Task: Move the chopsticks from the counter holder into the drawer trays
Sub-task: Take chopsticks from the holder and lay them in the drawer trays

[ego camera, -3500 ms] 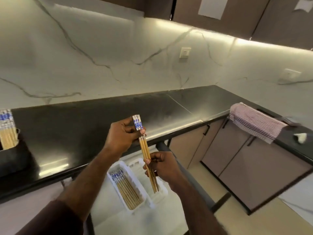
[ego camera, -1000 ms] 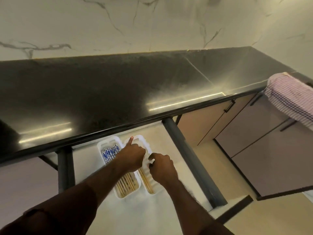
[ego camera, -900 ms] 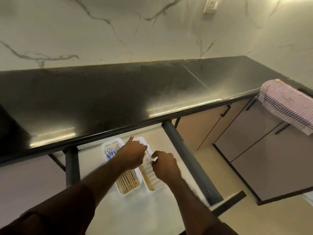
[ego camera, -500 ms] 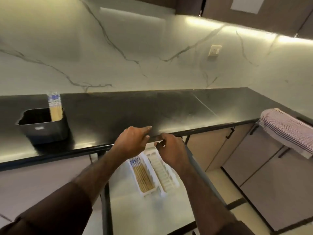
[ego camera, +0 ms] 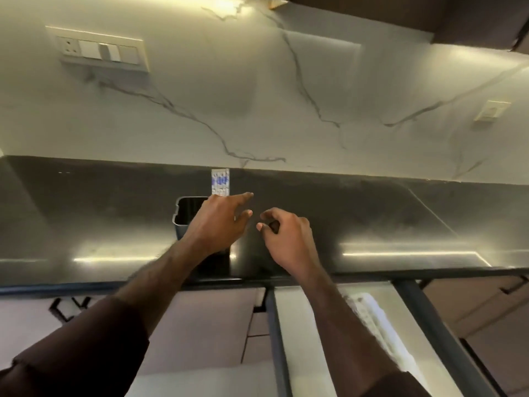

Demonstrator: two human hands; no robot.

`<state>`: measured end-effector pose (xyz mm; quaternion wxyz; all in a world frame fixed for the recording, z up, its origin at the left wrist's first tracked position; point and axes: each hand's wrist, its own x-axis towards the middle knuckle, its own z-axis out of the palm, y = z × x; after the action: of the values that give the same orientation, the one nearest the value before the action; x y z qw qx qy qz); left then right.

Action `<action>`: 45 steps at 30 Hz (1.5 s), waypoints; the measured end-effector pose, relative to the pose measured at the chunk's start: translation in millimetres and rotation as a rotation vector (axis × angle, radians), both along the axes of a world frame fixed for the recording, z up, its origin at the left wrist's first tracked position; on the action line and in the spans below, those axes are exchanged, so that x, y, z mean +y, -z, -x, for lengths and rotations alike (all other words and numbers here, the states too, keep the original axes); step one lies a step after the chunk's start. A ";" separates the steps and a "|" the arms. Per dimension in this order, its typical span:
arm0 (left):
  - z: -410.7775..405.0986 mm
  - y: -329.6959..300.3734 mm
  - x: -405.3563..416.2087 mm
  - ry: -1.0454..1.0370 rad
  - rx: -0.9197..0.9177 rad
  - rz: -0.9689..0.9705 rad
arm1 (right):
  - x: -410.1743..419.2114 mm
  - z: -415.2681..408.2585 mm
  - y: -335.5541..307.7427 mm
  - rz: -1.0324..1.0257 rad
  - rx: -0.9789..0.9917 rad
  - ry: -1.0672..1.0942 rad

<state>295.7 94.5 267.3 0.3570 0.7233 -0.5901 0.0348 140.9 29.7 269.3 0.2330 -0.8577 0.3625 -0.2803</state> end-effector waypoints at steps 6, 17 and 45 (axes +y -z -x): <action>-101.3 8.7 -25.5 -0.020 0.052 -0.064 | -11.9 -98.5 10.2 -0.063 -0.009 0.031; -162.2 48.4 -78.7 -0.114 0.445 -0.071 | -48.8 -176.5 45.5 -0.202 0.092 0.103; -181.0 40.7 -105.4 0.057 0.990 0.076 | -61.8 -203.7 57.2 -0.256 0.062 0.141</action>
<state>476.7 -10.9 226.6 0.6212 0.6232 -0.3676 -0.3011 344.6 -32.1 212.1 0.3087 -0.8016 0.4619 -0.2210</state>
